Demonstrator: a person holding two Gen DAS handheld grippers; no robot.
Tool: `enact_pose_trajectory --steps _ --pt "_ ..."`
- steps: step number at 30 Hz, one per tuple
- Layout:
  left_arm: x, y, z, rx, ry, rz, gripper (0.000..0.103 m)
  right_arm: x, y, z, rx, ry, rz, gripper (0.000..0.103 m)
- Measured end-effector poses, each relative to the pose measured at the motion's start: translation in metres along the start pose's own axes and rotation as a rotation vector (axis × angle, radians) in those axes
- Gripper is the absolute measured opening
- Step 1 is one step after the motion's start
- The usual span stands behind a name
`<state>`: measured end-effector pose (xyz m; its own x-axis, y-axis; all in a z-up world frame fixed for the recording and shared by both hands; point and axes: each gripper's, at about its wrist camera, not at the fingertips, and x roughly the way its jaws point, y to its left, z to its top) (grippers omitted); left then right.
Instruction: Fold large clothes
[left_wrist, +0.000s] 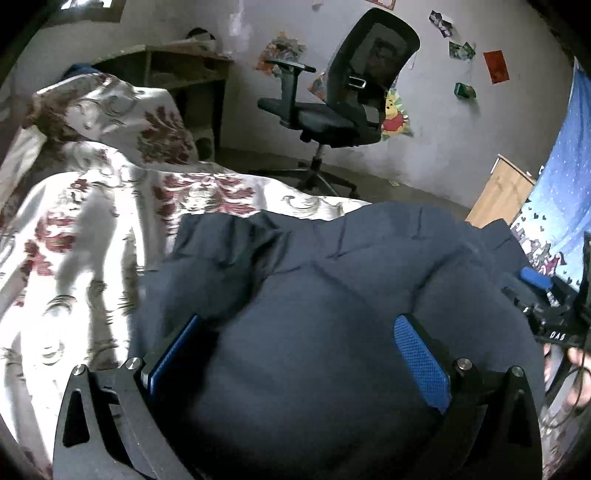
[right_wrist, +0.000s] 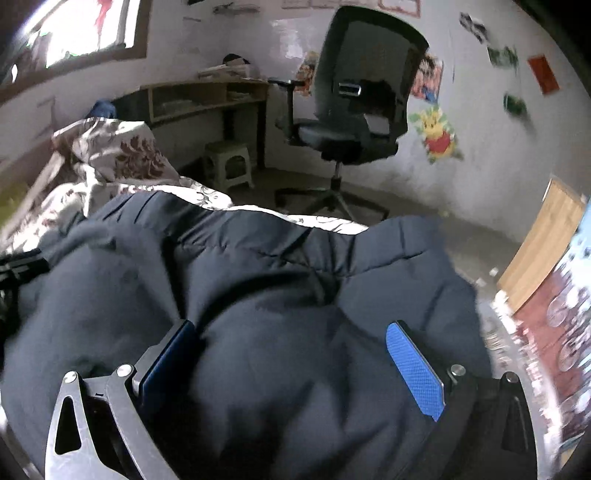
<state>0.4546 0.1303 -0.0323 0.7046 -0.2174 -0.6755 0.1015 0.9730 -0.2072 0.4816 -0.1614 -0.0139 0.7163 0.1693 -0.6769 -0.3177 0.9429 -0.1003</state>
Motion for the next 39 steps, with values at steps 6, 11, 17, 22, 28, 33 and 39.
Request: enact_pose_trajectory --steps 6,11,17,22,28,33,39 --pt "-0.012 0.024 -0.007 -0.029 0.012 0.054 0.101 -0.006 0.005 -0.005 -0.068 -0.018 -0.045 0.103" --pt "-0.013 0.047 -0.016 -0.077 0.042 0.102 0.101 -0.013 -0.007 -0.009 -0.055 -0.035 -0.079 0.103" --pt "-0.016 0.071 -0.024 -0.139 0.08 0.043 0.101 -0.022 -0.05 -0.022 -0.001 -0.01 -0.112 0.103" --pt "-0.009 0.086 -0.026 -0.162 0.122 -0.083 0.101 -0.011 -0.096 -0.034 0.095 0.071 -0.063 0.103" --pt "0.008 0.104 -0.022 -0.204 0.163 -0.171 0.101 0.009 -0.125 -0.036 0.18 0.13 0.062 0.103" --pt "0.023 0.112 -0.019 -0.218 0.202 -0.231 0.101 0.028 -0.136 -0.025 0.188 0.17 0.171 0.103" --pt "0.036 0.117 -0.016 -0.221 0.228 -0.306 0.101 0.054 -0.152 -0.025 0.28 0.223 0.32 0.103"
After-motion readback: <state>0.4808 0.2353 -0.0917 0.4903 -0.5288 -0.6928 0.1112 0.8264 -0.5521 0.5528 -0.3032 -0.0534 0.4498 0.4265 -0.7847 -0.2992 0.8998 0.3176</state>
